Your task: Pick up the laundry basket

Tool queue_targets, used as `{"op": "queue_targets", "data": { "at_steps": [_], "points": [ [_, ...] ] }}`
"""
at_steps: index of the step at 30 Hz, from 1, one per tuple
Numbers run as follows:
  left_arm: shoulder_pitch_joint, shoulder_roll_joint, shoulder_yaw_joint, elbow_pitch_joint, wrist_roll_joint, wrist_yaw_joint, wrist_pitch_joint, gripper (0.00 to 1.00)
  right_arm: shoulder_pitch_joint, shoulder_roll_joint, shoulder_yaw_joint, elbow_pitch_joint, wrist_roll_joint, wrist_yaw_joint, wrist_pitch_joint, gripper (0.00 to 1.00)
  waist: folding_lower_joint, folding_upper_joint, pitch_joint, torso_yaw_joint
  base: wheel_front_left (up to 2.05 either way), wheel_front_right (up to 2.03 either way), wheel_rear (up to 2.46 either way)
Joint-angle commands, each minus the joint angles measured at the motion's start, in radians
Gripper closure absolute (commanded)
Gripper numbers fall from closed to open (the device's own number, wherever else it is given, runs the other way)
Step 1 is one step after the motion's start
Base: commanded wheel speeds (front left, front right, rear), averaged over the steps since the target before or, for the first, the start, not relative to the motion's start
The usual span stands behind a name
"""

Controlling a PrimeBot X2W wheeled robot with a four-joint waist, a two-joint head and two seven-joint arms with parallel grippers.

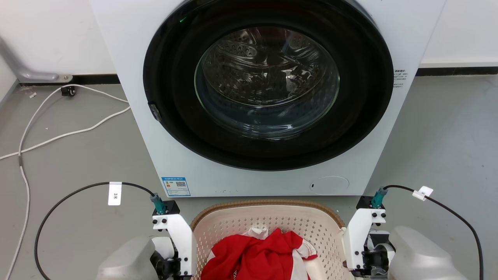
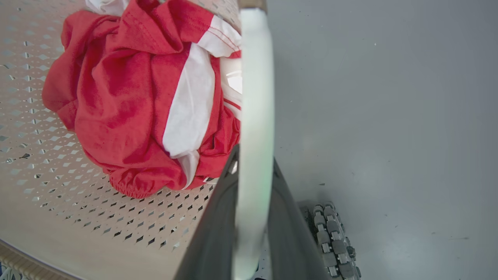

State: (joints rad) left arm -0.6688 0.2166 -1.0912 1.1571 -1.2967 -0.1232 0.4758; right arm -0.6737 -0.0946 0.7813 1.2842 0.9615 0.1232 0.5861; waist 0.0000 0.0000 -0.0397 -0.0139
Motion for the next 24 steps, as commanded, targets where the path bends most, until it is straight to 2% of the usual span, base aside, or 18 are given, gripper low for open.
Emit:
{"op": "queue_targets", "data": {
  "at_steps": [1,24],
  "points": [
    [0.0,-0.019,-0.004,-0.009,-0.002,-0.013,-0.003,1.0,-0.02,0.022,0.001,-0.009,0.012,0.014,0.001,1.0,0.0,0.0,0.0,0.0,0.0,0.0,0.0],
    [-0.01,-0.022,-0.027,0.0,-0.023,-0.013,-0.024,1.0,-0.018,0.017,0.007,-0.002,0.019,0.014,-0.003,1.0,0.0,0.0,0.0,-0.005,0.0,0.0,0.0]
  ]
}}
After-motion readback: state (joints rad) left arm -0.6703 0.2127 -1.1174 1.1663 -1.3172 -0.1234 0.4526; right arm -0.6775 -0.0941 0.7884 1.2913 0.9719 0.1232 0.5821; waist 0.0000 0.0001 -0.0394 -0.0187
